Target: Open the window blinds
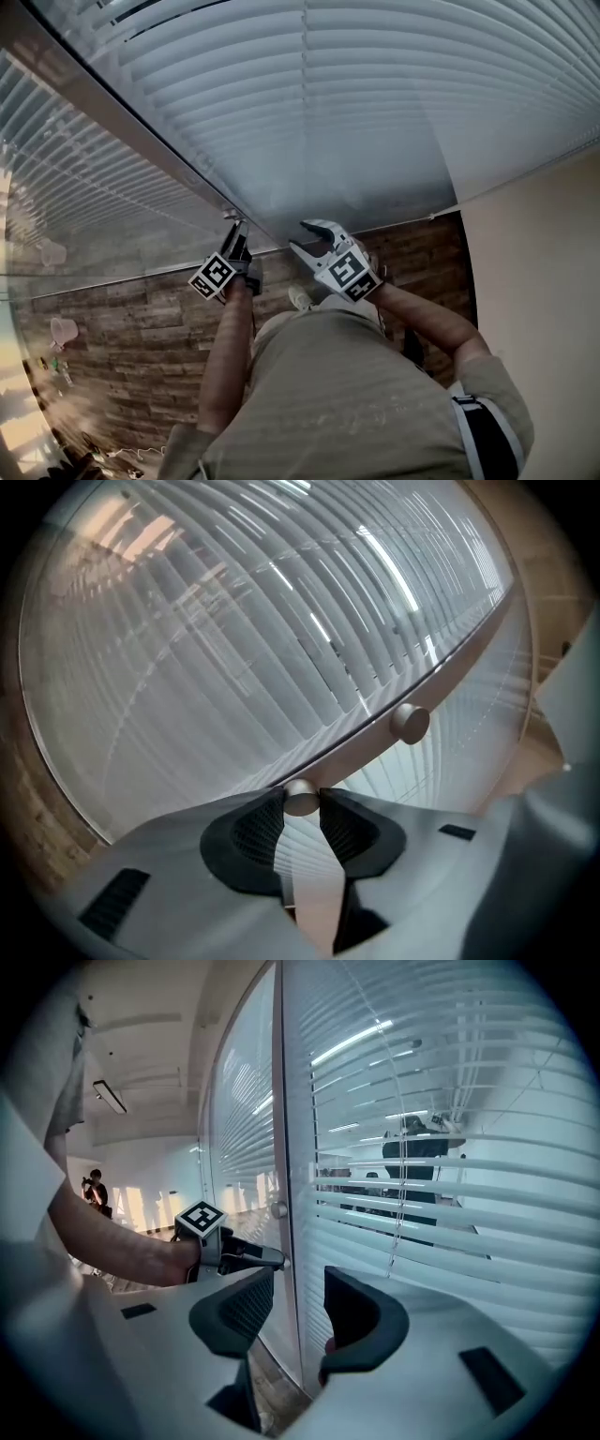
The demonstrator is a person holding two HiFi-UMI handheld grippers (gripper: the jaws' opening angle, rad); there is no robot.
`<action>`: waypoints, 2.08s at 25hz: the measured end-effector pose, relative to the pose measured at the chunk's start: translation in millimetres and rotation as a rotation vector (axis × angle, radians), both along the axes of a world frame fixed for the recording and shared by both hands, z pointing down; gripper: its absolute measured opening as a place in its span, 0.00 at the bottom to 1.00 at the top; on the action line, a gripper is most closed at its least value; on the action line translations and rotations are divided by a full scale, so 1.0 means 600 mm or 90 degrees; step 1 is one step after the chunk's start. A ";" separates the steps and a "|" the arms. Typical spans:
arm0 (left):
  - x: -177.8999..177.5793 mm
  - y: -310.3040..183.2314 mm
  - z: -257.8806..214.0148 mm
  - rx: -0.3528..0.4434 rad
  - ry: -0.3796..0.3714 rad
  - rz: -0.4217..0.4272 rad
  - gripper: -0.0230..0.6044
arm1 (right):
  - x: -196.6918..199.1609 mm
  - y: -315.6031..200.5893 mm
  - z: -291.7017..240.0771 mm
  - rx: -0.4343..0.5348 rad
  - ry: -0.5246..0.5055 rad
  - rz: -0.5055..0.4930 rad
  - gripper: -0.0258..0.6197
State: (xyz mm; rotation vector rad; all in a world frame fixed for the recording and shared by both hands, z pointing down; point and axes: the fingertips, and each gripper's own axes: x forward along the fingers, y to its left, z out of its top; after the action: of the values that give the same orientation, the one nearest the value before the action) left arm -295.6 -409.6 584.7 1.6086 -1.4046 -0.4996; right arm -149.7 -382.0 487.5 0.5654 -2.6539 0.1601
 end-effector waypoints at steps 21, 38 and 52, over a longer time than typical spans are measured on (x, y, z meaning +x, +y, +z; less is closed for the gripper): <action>-0.002 0.001 0.047 0.041 0.337 -0.044 0.24 | -0.010 -0.014 0.026 0.012 -0.009 0.010 0.29; -0.015 0.036 -0.027 0.048 0.134 -0.032 0.33 | -0.043 -0.008 0.051 -0.006 -0.010 0.014 0.29; -0.008 0.017 -0.109 0.120 0.149 -0.071 0.30 | -0.054 0.017 0.079 -0.018 -0.023 -0.015 0.29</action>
State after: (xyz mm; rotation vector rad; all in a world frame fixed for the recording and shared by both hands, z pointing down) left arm -300.2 -399.7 519.0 1.5656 -1.3049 -0.8789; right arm -182.3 -371.9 534.8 0.5260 -2.6870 0.2023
